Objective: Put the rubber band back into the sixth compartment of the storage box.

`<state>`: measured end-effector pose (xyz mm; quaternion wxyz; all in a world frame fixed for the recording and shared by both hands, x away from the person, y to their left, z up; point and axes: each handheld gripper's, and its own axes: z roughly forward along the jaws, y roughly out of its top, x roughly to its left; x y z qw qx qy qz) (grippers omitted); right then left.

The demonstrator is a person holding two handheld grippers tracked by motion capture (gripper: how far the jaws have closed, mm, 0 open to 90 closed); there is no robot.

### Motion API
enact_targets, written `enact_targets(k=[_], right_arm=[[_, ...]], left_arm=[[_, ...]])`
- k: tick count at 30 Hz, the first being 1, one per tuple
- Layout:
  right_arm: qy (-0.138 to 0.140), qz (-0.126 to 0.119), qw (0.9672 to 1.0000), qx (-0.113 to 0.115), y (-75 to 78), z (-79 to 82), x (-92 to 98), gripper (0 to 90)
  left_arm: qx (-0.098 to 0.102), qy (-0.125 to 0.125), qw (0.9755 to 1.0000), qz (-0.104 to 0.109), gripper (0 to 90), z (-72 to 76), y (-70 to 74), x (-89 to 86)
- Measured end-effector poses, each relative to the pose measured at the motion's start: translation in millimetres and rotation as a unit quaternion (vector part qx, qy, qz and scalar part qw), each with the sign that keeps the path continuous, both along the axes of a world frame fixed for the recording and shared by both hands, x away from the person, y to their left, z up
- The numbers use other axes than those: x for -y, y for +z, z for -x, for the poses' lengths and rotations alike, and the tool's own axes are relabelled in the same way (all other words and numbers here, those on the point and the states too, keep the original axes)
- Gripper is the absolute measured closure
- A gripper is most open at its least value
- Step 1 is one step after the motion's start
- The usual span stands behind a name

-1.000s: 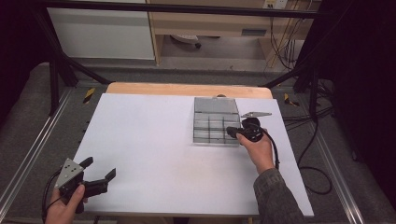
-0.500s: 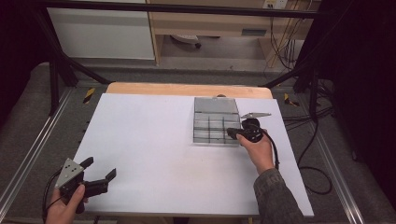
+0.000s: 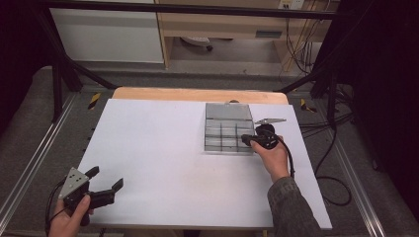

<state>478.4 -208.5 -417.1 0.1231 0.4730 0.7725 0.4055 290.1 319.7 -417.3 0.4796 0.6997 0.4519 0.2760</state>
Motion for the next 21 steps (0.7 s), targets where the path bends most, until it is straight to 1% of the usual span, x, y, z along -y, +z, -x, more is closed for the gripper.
enact_targets(k=[3,6,8,13,14,17,19,21], right_arm=[[0.001,0.006,1.0,-0.002,-2.1,-0.8,-2.3,84.0],[0.002,0.015,0.9999,-0.004,-3.2,-1.3,-5.3,84.0],[0.002,0.016,0.9999,-0.003,-3.8,-1.2,-6.3,84.0],[0.001,0.022,0.9997,-0.007,-5.9,-1.6,-7.8,83.8],[0.0,0.018,0.9998,-0.008,-6.1,-1.8,-7.4,83.8],[0.001,0.018,0.9998,-0.009,-7.3,-2.5,-7.8,83.4],[-0.001,0.014,0.9999,-0.008,-6.9,-2.4,-7.8,81.0],[-0.004,0.0,1.0,-0.002,-5.8,-1.9,-6.5,78.5]], left_arm=[[-0.003,0.002,1.0,0.0,4.7,-1.0,-0.8,-0.5],[0.0,0.001,1.0,0.001,4.7,0.1,0.1,-0.5],[-0.001,0.001,1.0,-0.002,4.6,0.2,0.0,-0.4],[-0.001,0.001,1.0,-0.001,4.7,0.2,-0.3,-0.6],[-0.001,0.0,1.0,-0.001,4.7,0.1,-0.3,-0.6],[-0.003,0.001,1.0,-0.001,4.7,-0.3,-0.6,-0.5],[-0.003,0.0,1.0,-0.001,4.7,-0.2,-0.7,0.0],[-0.001,0.001,1.0,0.0,4.7,0.1,-0.3,-0.2]])
